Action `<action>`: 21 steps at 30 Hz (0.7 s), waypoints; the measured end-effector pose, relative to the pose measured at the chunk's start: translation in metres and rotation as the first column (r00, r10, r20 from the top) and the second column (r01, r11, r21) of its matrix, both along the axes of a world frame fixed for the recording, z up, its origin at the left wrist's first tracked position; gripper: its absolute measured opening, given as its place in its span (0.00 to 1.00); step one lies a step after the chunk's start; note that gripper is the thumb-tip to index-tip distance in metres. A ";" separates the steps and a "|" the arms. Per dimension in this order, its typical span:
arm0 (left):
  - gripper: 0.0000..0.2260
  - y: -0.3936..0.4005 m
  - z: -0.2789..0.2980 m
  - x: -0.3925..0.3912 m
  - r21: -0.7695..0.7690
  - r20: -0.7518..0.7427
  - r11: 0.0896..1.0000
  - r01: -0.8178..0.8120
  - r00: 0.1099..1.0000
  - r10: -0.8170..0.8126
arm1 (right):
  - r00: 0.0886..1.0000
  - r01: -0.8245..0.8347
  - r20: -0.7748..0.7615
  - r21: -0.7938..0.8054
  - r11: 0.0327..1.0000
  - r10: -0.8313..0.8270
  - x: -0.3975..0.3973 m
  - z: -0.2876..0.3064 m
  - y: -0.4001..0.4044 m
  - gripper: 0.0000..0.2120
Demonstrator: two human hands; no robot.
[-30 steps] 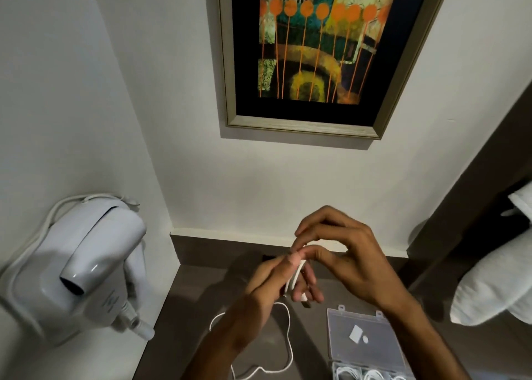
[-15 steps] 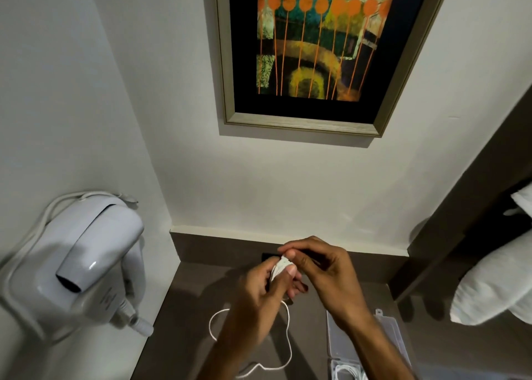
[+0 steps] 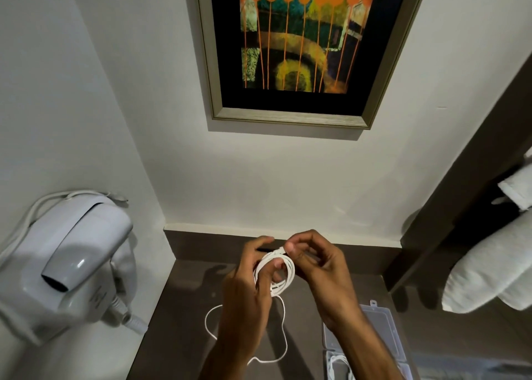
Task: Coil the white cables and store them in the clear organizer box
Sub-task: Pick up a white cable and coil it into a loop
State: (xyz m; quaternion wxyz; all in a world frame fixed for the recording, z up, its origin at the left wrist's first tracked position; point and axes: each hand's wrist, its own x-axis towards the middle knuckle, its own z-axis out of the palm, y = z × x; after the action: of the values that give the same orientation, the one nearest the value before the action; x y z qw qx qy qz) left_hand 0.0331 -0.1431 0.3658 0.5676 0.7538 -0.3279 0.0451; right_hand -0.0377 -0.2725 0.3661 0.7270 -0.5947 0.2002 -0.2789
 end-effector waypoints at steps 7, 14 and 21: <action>0.06 -0.008 -0.010 0.004 0.003 0.134 0.998 -0.061 0.989 0.060 | 0.999 -0.025 -0.027 0.024 0.999 0.026 -0.004 -0.009 0.004 0.08; 0.03 -0.018 -0.022 0.011 -0.063 0.075 0.994 -0.090 0.993 0.094 | 0.985 -0.117 -0.142 -0.118 0.986 0.100 -0.015 -0.018 0.014 0.15; 0.01 -0.021 -0.024 0.009 -0.067 -0.009 0.997 -0.044 0.999 0.044 | 0.975 0.134 -0.135 -0.278 0.951 -0.177 -0.014 -0.024 0.014 0.12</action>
State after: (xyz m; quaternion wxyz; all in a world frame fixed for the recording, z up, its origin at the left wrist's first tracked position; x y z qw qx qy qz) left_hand 0.0419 -0.1643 0.3413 0.5926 0.7416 -0.3075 0.0656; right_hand -0.0514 -0.2588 0.3422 0.5976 -0.6898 0.2641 -0.3120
